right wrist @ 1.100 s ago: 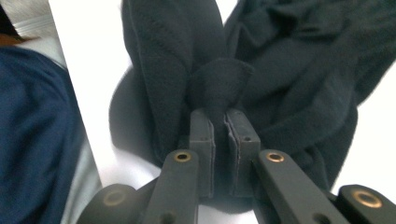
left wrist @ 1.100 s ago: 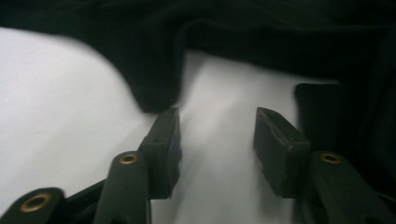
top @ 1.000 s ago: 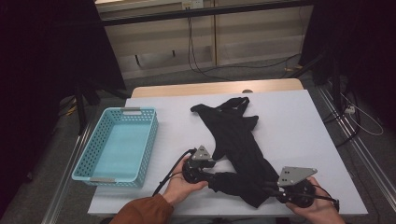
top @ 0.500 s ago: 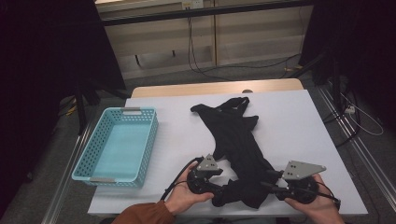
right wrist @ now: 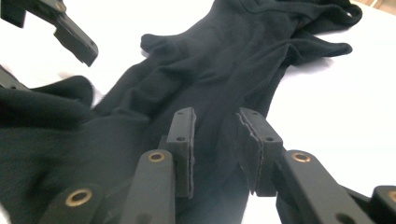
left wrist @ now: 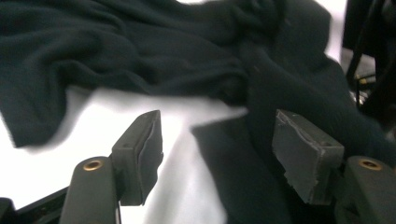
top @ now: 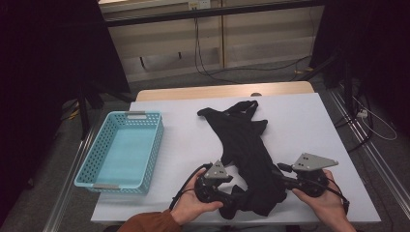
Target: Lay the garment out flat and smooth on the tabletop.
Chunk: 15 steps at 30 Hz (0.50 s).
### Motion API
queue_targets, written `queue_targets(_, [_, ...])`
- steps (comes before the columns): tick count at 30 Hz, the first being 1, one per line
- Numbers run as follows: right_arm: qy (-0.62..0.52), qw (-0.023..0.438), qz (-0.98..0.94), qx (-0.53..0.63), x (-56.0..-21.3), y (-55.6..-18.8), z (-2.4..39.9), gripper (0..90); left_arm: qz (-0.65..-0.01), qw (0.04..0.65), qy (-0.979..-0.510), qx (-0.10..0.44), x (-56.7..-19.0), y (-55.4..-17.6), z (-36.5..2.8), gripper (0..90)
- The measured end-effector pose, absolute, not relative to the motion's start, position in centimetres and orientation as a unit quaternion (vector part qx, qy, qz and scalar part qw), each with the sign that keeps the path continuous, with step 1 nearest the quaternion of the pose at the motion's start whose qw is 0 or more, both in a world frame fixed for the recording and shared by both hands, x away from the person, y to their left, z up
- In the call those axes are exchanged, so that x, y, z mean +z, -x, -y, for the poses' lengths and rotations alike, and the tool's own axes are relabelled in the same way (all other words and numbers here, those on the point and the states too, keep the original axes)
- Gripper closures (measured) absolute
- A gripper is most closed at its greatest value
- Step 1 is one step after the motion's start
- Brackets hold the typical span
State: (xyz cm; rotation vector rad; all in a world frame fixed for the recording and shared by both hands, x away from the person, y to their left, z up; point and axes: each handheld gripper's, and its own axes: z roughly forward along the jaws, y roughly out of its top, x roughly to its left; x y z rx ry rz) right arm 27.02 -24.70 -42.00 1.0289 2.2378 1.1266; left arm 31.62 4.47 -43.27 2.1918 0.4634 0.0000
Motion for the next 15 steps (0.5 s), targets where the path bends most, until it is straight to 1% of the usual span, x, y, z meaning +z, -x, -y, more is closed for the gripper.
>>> queue_targets(3, [-0.373, 0.21, -0.813, 0.395, -42.4, -27.6, 24.2, 63.6, -0.202, 0.444, -0.873, 0.007, -43.0, -32.6, -4.4, 40.2])
queue_targets(5, [-0.373, 0.209, -0.815, 0.392, -42.6, -27.7, 24.1, 62.0, -0.203, 0.444, -0.872, 0.03, -43.0, -33.4, -4.1, 46.9])
queue_targets(6, [-0.376, 0.209, -0.815, 0.388, -42.7, -27.7, 24.0, 61.5, -0.209, 0.445, -0.87, 0.033, -43.1, -33.7, -3.9, 48.8])
queue_targets(8, [-0.38, 0.21, -0.816, 0.381, -42.8, -27.7, 24.1, 61.8, -0.219, 0.45, -0.866, 0.012, -43.1, -34.3, -3.2, 51.9])
queue_targets(9, [-0.386, 0.21, -0.817, 0.374, -43.0, -27.8, 24.1, 62.8, -0.214, 0.451, -0.866, 0.013, -43.1, -34.3, -2.9, 54.3])
queue_targets(11, [-0.391, 0.204, -0.819, 0.368, -43.3, -28.0, 24.3, 68.7, -0.22, 0.461, -0.86, -0.003, -43.3, -34.4, -2.0, 54.4])
queue_targets(13, [-0.404, 0.204, -0.82, 0.349, -43.6, -28.1, 24.3, 72.2, -0.216, 0.451, -0.866, -0.014, -43.9, -34.3, -1.1, 53.5])
queue_targets(14, [-0.406, 0.198, -0.821, 0.35, -43.7, -28.2, 24.3, 72.6, -0.21, 0.438, -0.874, 0.001, -44.4, -34.1, -0.7, 52.3])
queue_targets(15, [-0.405, 0.197, -0.821, 0.351, -43.8, -28.2, 24.4, 72.7, -0.206, 0.428, -0.88, 0.009, -44.7, -33.9, -0.5, 49.1])
